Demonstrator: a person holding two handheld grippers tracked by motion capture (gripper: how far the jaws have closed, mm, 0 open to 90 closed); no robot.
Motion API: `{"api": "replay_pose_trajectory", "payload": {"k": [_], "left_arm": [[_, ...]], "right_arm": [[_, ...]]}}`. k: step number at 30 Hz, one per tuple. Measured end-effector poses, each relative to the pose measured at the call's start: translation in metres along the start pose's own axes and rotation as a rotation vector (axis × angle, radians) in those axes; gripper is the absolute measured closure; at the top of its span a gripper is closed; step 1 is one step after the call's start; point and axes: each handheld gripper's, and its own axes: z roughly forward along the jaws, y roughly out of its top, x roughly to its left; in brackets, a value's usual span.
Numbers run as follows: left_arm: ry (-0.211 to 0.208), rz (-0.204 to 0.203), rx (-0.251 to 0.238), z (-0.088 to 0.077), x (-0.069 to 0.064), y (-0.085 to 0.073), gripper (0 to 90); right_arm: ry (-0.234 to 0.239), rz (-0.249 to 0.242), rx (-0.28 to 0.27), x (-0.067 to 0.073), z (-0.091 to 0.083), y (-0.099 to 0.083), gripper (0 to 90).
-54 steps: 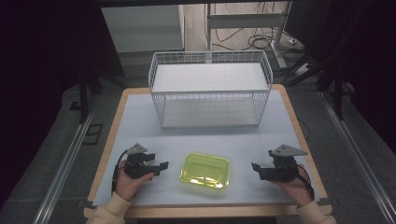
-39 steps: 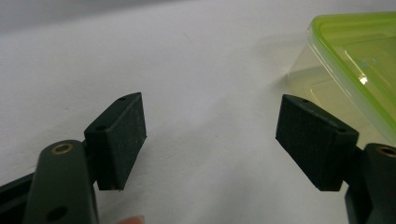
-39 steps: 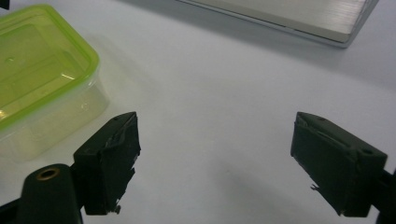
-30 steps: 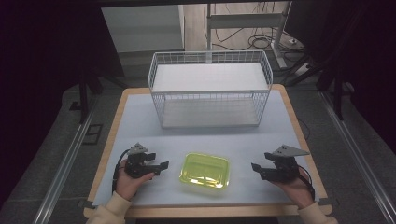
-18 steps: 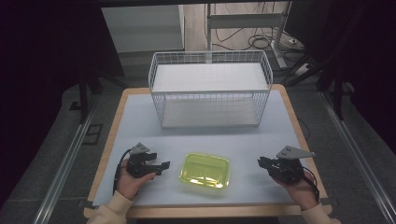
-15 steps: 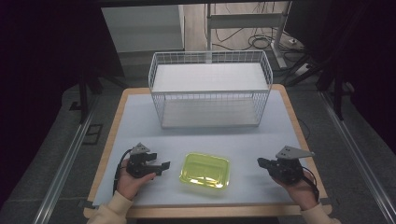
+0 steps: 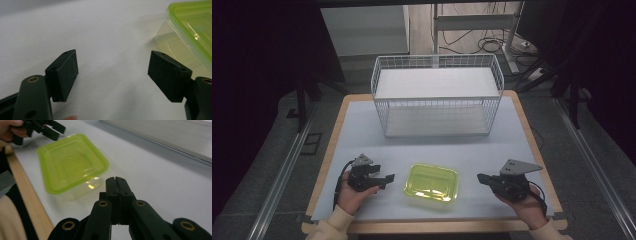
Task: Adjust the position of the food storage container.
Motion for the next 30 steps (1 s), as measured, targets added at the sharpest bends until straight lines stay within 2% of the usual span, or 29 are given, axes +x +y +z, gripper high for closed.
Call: {"api": "replay_pose_trajectory", "payload": {"k": [3, 7, 14, 20, 30], "left_arm": [[0.005, 0.000, -0.006, 0.000, 0.001, 0.000, 23.8], [0.007, -0.003, -0.006, 0.000, 0.002, 0.000, 23.9], [0.003, -0.002, -0.003, 0.001, 0.002, -0.001, 23.9], [-0.001, 0.004, 0.005, 0.001, 0.002, -0.001, 23.9], [-0.004, 0.007, 0.008, 0.002, 0.003, -0.001, 23.8]], "right_arm": [[0.040, -0.019, 0.004, 0.012, 0.003, 0.003, 89.4], [0.076, -0.030, 0.016, 0.021, 0.008, 0.005, 89.4], [0.154, -0.077, 0.047, 0.047, 0.023, 0.007, 89.4], [0.191, -0.116, 0.081, 0.062, 0.035, 0.006, 89.4], [0.229, -0.153, 0.137, 0.077, 0.052, 0.000, 89.4]]}}
